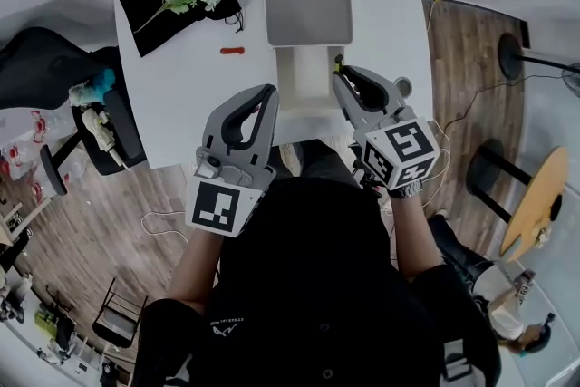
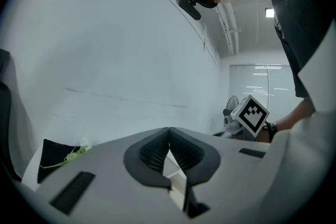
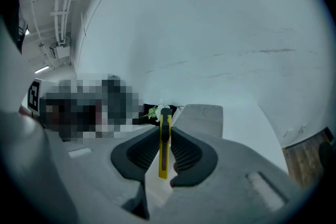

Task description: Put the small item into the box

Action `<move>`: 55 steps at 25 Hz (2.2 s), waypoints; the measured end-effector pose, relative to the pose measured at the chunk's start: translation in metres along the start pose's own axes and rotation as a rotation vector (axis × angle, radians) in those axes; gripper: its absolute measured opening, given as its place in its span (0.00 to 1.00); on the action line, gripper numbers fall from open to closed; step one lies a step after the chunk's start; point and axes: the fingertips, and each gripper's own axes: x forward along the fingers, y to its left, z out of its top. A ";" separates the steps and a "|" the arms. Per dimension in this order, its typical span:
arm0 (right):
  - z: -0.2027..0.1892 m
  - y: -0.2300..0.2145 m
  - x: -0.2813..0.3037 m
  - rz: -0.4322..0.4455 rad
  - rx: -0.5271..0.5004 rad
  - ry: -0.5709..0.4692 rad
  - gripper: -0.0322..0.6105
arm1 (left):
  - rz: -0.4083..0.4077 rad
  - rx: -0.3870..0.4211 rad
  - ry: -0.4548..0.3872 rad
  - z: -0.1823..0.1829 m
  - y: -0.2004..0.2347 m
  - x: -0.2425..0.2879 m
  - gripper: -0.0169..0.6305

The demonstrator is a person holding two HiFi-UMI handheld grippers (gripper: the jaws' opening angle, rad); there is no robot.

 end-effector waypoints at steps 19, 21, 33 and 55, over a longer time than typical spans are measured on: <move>-0.099 -0.030 0.092 -0.020 0.027 0.349 0.16 | -0.044 0.001 0.007 0.008 0.036 0.019 0.03; -0.109 -0.031 0.099 -0.017 0.032 0.385 0.16 | -0.045 0.002 0.005 0.009 0.038 0.020 0.03; -0.161 -0.046 0.125 -0.080 -0.026 0.598 0.16 | -0.023 0.004 -0.003 0.014 0.046 0.021 0.03; -0.181 -0.036 0.141 -0.045 -0.484 0.748 0.16 | 0.033 0.009 -0.007 0.011 0.049 0.005 0.03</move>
